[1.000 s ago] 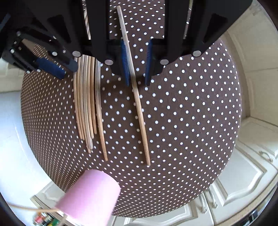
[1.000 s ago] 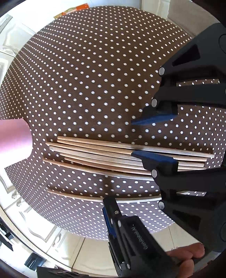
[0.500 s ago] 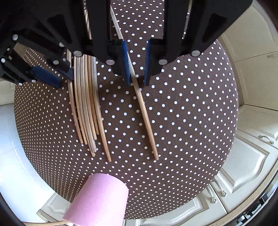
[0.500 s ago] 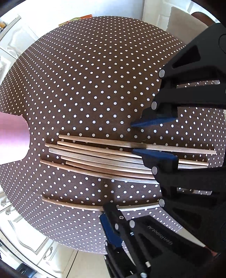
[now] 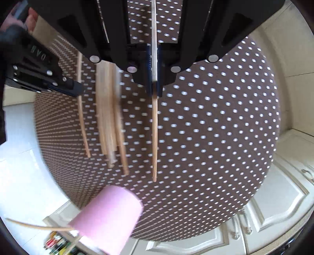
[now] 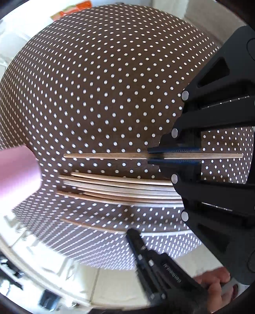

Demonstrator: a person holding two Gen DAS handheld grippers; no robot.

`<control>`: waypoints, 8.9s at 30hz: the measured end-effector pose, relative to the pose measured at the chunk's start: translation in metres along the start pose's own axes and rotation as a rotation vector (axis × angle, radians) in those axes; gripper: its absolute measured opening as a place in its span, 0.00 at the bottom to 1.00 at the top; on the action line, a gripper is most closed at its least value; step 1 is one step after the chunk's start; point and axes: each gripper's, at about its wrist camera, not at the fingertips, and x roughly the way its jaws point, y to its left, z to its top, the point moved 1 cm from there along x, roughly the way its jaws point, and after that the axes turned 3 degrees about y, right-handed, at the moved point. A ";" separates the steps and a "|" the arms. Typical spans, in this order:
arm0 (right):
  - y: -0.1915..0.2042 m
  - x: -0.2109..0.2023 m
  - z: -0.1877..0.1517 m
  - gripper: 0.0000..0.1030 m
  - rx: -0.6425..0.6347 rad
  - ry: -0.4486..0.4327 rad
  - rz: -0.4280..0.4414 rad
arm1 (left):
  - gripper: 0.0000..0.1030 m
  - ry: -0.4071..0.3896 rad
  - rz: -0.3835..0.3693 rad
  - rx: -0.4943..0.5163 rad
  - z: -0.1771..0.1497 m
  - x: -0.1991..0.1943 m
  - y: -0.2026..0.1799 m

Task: Organize utensils
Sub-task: 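Grasp one wooden chopstick with the left gripper while the right gripper grasps another, then lift both chopsticks upright and lower them into the pink cup, then open both grippers to release the chopsticks in the cup, then move both open grippers back down over the chopstick pile, then grasp one chopstick with the left gripper while the right gripper grasps another, then lift both chopsticks upright and lower them into the pink cup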

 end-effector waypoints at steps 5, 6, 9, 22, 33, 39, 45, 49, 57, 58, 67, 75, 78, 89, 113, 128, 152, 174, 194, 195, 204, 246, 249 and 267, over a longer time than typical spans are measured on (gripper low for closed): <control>-0.022 -0.036 0.004 0.06 0.015 -0.105 0.101 | 0.05 -0.111 -0.105 0.015 -0.008 -0.026 -0.015; -0.030 -0.042 0.004 0.06 0.019 -0.126 0.125 | 0.05 -0.133 -0.127 0.020 -0.009 -0.031 -0.019; -0.049 -0.067 0.011 0.06 0.030 -0.202 0.193 | 0.05 -0.228 -0.204 0.036 -0.013 -0.055 -0.034; -0.069 -0.208 0.045 0.06 -0.004 -0.644 0.313 | 0.05 -0.651 -0.199 0.005 0.022 -0.153 -0.096; -0.019 -0.238 0.093 0.06 -0.100 -0.926 0.301 | 0.05 -0.927 -0.099 -0.005 0.085 -0.199 -0.110; 0.002 -0.225 0.105 0.06 -0.157 -1.001 0.254 | 0.05 -0.985 -0.084 -0.046 0.108 -0.187 -0.097; 0.014 -0.206 0.109 0.06 -0.212 -1.021 0.198 | 0.05 -1.000 -0.077 -0.047 0.124 -0.169 -0.093; 0.015 -0.197 0.108 0.06 -0.236 -1.019 0.174 | 0.05 -0.993 -0.086 -0.071 0.126 -0.157 -0.086; 0.015 -0.183 0.107 0.06 -0.274 -1.002 0.165 | 0.05 -0.963 -0.078 -0.081 0.117 -0.138 -0.074; 0.015 -0.181 0.106 0.06 -0.284 -0.999 0.166 | 0.05 -0.959 -0.074 -0.080 0.116 -0.136 -0.074; 0.014 -0.165 0.094 0.07 -0.314 -0.906 0.139 | 0.05 -0.872 -0.061 -0.042 0.098 -0.122 -0.079; 0.008 -0.161 0.085 0.07 -0.309 -0.824 0.138 | 0.20 -0.837 -0.034 -0.068 0.083 -0.124 -0.077; 0.006 -0.164 0.083 0.09 -0.294 -0.814 0.123 | 0.30 -0.838 -0.024 -0.083 0.076 -0.128 -0.076; 0.007 -0.200 0.052 0.52 -0.320 -0.839 0.123 | 0.38 -0.811 0.029 -0.116 0.036 -0.158 -0.065; -0.017 -0.109 -0.068 0.52 -0.229 -0.451 0.031 | 0.43 -0.107 0.156 0.019 -0.048 -0.009 -0.069; -0.044 -0.086 -0.074 0.52 -0.082 -0.357 0.061 | 0.43 -0.046 0.183 0.072 -0.012 0.014 -0.077; -0.025 -0.043 -0.048 0.50 0.015 -0.188 0.065 | 0.42 0.000 0.164 0.088 -0.013 0.008 -0.049; 0.027 -0.014 -0.023 0.28 -0.104 0.026 -0.068 | 0.06 0.023 0.076 -0.050 -0.021 -0.002 -0.019; 0.080 0.005 0.009 0.06 -0.333 0.146 -0.211 | 0.05 -0.017 0.072 -0.046 -0.019 0.003 -0.024; 0.069 -0.001 0.004 0.06 -0.321 0.142 -0.189 | 0.05 -0.021 0.067 -0.049 -0.022 0.002 -0.026; 0.020 -0.026 0.006 0.05 -0.243 0.062 0.030 | 0.05 -0.179 0.003 -0.031 -0.033 -0.032 -0.047; 0.015 -0.202 0.115 0.05 -0.225 -0.921 0.181 | 0.05 -0.952 -0.099 0.002 0.122 -0.184 -0.091; 0.013 -0.203 0.116 0.05 -0.224 -0.929 0.182 | 0.05 -0.970 -0.105 0.001 0.123 -0.186 -0.093; 0.008 -0.196 0.109 0.05 -0.262 -0.942 0.185 | 0.05 -0.974 -0.091 0.012 0.126 -0.167 -0.100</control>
